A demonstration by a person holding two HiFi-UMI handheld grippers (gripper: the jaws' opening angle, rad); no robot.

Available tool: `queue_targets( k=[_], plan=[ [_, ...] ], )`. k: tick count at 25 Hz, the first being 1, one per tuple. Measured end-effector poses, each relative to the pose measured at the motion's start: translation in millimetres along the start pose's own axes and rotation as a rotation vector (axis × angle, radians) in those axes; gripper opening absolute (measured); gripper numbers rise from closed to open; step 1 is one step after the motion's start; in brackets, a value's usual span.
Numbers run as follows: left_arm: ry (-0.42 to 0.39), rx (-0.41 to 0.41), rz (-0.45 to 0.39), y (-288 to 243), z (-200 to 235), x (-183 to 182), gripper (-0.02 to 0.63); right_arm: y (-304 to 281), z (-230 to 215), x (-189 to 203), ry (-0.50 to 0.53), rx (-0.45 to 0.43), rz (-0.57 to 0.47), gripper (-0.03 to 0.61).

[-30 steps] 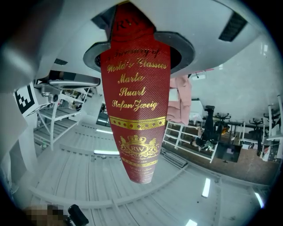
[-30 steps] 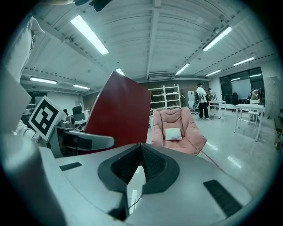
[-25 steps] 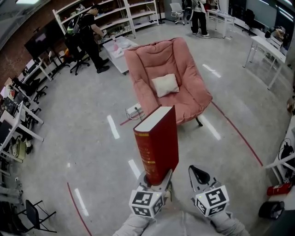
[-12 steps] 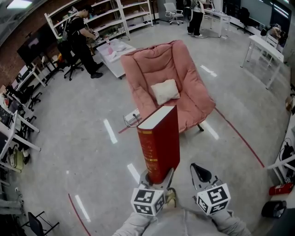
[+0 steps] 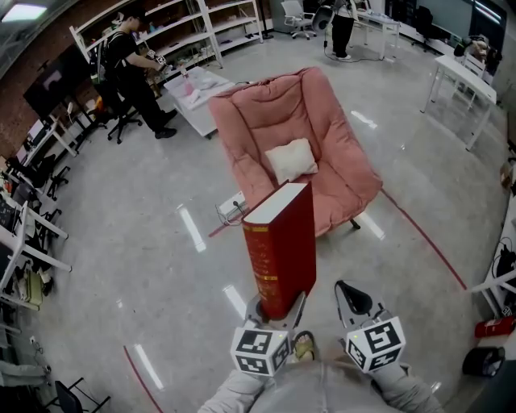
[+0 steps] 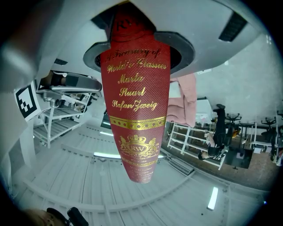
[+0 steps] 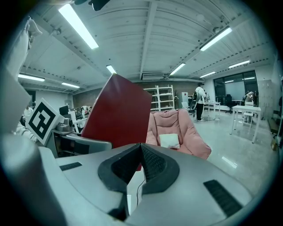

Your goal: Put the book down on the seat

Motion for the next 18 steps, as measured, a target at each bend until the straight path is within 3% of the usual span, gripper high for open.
queue_targets(
  k=[11, 18],
  plan=[
    [0.033, -0.006, 0.014, -28, 12, -4, 0.238, -26, -20, 2, -0.013, -0.002, 0.031, 0.005],
    [0.025, -0.025, 0.009, -76, 22, -17, 0.238, -65, -60, -9, -0.010, -0.028, 0.035, 0.005]
  ],
)
Point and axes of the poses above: the fingertips, and each gripper's own axes: y backward along the fingers, z to its left, x out of its underside, the point moved 9 cm from there along y, backward along the fingers, and after that the axes turned 8 degrees about -z, right-handed, at the moved point
